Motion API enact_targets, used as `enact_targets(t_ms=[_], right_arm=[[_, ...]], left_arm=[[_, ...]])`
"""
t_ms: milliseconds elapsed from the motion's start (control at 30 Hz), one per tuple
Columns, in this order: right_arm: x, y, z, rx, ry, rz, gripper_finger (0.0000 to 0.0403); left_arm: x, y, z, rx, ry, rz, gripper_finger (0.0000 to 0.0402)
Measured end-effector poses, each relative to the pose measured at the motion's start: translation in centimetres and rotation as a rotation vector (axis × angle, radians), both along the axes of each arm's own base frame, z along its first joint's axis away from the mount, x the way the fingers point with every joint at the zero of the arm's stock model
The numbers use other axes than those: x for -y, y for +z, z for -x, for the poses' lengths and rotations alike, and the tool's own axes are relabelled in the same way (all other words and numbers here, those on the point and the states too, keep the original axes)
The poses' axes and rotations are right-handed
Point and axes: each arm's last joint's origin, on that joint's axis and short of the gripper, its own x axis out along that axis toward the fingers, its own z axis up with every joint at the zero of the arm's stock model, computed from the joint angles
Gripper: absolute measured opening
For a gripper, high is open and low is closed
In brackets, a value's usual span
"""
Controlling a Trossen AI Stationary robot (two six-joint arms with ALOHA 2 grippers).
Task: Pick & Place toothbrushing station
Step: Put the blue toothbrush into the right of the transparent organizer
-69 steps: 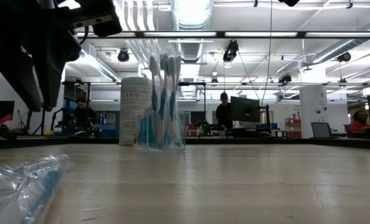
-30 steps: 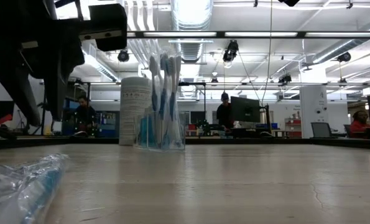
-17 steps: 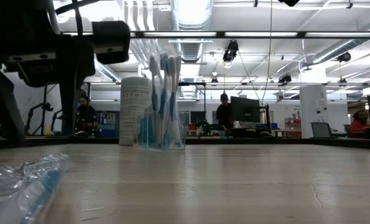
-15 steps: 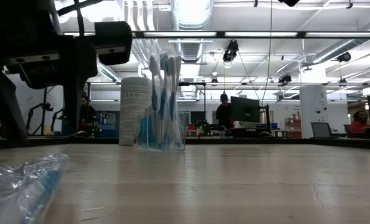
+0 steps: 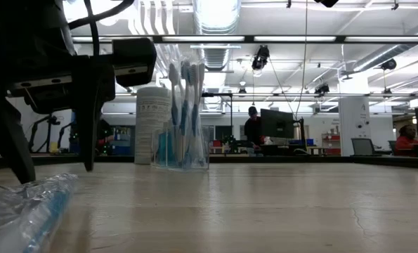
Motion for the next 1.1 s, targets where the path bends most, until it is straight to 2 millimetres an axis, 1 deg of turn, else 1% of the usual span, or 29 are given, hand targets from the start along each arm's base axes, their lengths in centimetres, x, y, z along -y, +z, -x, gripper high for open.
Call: enact_targets(t_ms=[167, 467, 567, 667, 900, 1100], right_arm=[[0.0, 0.0, 0.0, 0.0, 0.0, 0.0, 0.0054], [0.0, 0.0, 0.0, 0.0, 0.0, 0.0, 0.0054], [0.0, 0.0, 0.0, 0.0, 0.0, 0.0, 0.0054], [0.0, 0.0, 0.0, 0.0, 0.0, 0.0, 0.0054], [0.0, 0.0, 0.0, 0.0, 0.0, -0.001, 0.0054], [0.0, 0.01, 0.0, 0.001, 0.0, 0.0, 0.0054]], left_arm=[[0.07, -0.79, -0.09, -0.03, 0.001, 0.001, 0.0177], [0.03, -0.86, -0.1, -0.035, 0.001, 0.001, 0.0176], [0.01, -0.87, -0.1, -0.035, -0.002, 0.0, 0.0168], [-0.01, -0.91, -0.07, -0.04, -0.002, 0.0, 0.0145], [-0.06, -0.93, -0.07, -0.04, -0.004, -0.004, 0.0069], [-0.04, -0.91, -0.13, -0.031, -0.002, -0.005, 0.0021]])
